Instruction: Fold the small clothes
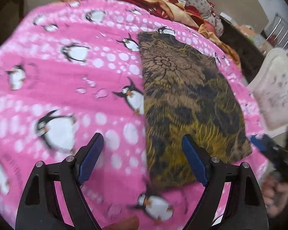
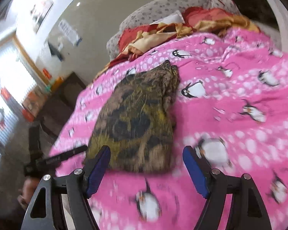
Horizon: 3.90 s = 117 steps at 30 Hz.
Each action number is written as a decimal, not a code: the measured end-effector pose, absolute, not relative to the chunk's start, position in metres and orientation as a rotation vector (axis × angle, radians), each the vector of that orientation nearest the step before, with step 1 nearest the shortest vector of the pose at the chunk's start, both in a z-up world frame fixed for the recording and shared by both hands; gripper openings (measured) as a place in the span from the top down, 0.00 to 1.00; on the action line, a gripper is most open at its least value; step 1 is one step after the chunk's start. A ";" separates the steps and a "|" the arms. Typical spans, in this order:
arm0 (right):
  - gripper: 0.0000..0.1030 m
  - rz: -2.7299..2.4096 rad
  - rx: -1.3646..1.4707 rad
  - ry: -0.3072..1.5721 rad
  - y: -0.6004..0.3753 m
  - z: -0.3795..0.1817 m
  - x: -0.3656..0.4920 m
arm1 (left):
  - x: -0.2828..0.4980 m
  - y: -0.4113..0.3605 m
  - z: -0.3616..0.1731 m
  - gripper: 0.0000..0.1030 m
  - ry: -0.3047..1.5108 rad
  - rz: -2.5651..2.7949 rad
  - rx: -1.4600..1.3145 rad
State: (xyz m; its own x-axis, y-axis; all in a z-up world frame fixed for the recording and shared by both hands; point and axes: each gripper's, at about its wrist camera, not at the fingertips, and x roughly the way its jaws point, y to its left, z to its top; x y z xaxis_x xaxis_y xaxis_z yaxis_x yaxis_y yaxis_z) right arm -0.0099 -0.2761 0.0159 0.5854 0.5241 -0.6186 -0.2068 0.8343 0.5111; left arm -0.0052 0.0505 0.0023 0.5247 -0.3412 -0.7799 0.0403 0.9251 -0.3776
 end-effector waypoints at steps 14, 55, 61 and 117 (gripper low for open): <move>0.20 0.830 0.745 0.940 -0.303 -0.020 0.045 | 0.013 0.041 -0.006 0.01 1.010 -0.654 -0.629; 0.87 0.748 0.389 1.061 -0.256 0.017 -0.011 | -0.049 0.062 0.016 0.85 1.027 -0.536 -0.640; 0.83 0.688 0.417 1.204 -0.270 -0.001 -0.028 | -0.053 0.071 0.001 0.80 1.106 -0.471 -0.583; 0.65 0.145 0.041 1.002 -0.264 0.068 -0.131 | -0.126 -0.049 0.089 0.02 0.867 -0.122 -0.047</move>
State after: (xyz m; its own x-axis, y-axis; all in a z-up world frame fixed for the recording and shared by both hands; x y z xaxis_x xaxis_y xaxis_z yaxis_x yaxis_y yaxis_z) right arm -0.1307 -0.2636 0.0683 0.5296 0.1404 -0.8366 -0.1028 0.9896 0.1010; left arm -0.1259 -0.0486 0.0887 0.6406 -0.1263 -0.7574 0.0879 0.9920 -0.0911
